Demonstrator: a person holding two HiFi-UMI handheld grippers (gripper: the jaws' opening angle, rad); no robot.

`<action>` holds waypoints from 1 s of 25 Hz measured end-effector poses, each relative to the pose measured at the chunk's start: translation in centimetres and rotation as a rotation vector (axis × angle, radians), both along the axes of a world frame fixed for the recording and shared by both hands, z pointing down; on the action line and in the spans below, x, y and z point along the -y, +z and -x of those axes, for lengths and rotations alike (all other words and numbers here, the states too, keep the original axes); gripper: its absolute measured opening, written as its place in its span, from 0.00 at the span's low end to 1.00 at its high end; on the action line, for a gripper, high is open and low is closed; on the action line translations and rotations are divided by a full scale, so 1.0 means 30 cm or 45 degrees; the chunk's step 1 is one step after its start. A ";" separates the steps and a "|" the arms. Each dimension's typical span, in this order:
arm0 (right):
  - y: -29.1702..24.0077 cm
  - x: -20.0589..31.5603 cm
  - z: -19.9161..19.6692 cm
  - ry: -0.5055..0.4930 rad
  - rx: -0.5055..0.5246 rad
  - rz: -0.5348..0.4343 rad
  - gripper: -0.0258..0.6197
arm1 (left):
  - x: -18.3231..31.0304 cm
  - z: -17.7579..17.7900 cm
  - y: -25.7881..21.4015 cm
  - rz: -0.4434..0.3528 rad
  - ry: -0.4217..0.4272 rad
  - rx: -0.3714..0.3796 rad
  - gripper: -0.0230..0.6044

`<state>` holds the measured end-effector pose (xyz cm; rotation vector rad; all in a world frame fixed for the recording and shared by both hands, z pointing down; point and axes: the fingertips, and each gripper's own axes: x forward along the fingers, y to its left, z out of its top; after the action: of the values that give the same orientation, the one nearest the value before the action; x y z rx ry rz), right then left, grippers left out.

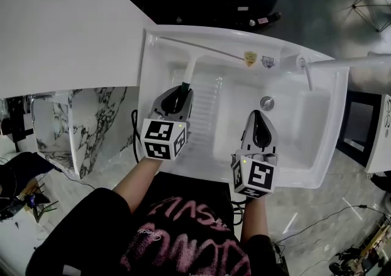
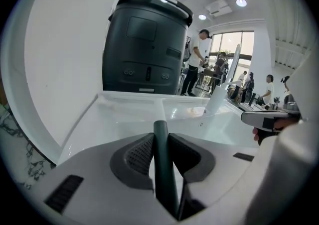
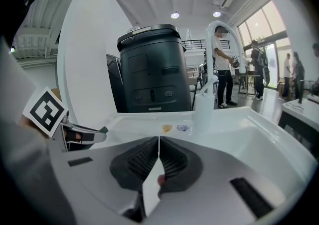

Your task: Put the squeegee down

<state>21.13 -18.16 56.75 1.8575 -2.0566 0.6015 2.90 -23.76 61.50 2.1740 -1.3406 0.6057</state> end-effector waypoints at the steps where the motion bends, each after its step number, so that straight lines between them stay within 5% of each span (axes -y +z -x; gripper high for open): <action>1: 0.006 0.001 -0.003 0.001 0.002 0.003 0.07 | 0.001 0.000 0.003 -0.001 0.000 0.004 0.19; 25: 0.067 0.005 -0.060 0.024 0.007 0.041 0.07 | 0.008 -0.025 0.100 0.057 -0.009 0.054 0.19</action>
<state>22.93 -18.30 58.76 1.8614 -2.0225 0.6419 3.64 -24.00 64.49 2.1313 -1.3428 0.6759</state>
